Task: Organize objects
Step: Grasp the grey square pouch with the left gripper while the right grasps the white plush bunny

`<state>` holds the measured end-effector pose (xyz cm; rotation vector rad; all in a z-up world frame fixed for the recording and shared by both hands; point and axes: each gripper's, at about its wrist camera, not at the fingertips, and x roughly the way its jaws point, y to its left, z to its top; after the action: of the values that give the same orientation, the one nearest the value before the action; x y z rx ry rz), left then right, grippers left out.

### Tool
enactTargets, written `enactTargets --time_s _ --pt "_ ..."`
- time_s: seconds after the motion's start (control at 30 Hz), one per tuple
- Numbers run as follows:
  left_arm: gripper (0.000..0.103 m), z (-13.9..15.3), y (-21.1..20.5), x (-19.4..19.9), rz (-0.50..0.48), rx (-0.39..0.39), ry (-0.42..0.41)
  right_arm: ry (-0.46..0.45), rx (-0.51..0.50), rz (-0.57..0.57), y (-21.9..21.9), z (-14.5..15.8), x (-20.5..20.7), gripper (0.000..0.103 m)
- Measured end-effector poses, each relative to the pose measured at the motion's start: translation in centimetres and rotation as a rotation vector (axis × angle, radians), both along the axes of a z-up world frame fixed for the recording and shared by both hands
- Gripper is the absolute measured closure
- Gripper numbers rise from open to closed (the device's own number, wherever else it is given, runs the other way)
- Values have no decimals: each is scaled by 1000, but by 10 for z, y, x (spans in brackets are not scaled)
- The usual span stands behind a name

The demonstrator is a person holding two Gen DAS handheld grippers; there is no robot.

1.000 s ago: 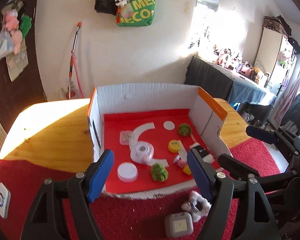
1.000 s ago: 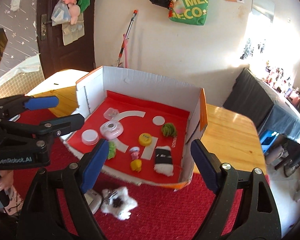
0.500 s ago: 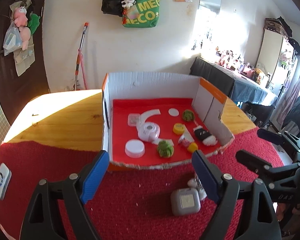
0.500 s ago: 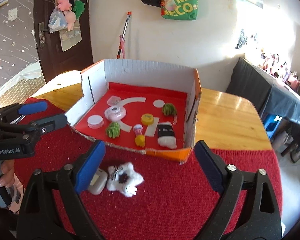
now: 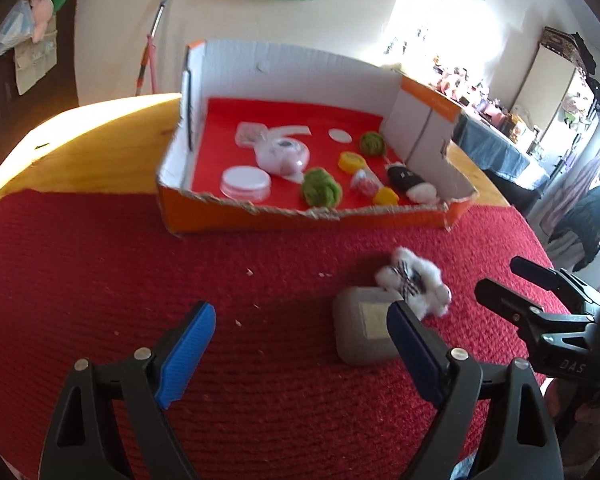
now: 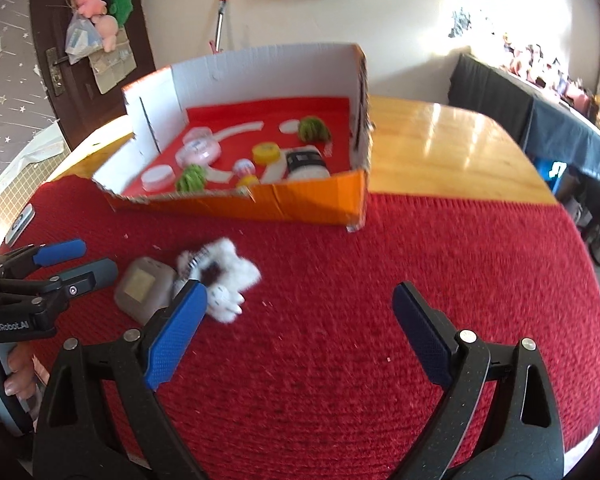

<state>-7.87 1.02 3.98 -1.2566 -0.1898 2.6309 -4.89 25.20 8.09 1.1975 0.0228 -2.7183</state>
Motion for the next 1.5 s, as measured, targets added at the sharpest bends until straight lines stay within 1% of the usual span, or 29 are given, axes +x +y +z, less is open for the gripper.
enactTargets --time_s 0.2,0.33,0.4,0.47,0.57,0.9,1.0,1.3,1.4,1.5 --pt "14 -4 16 0 -49 -6 -16 -11 12 -16 7 -4 1 8" --pt "14 -10 28 -2 -95 -19 -48 -13 6 -26 13 -3 1 8" --pt "14 -14 33 -4 -101 -46 -67 -11 5 -28 14 -2 0 8" --pt "13 -15 35 -3 -107 -71 -55 -8 1 -29 15 0 0 8" --pt "12 -15 31 -5 -104 -72 -58 -7 -7 -19 12 1 -2 8" --pt "11 -15 -1 -18 -28 -106 -50 -40 -41 70 -13 -2 -8 8" --pt "11 -15 -9 -20 -22 -100 -53 -54 -26 89 -24 -6 -12 8" --pt "11 -11 -16 -21 -61 -113 -42 -116 31 137 -49 -25 -26 8" --pt "11 -9 -15 -22 -85 -109 -33 -108 68 132 -48 -25 -28 8" --pt "11 -7 -12 -22 -116 -105 -26 -116 49 105 -36 -24 -30 8"
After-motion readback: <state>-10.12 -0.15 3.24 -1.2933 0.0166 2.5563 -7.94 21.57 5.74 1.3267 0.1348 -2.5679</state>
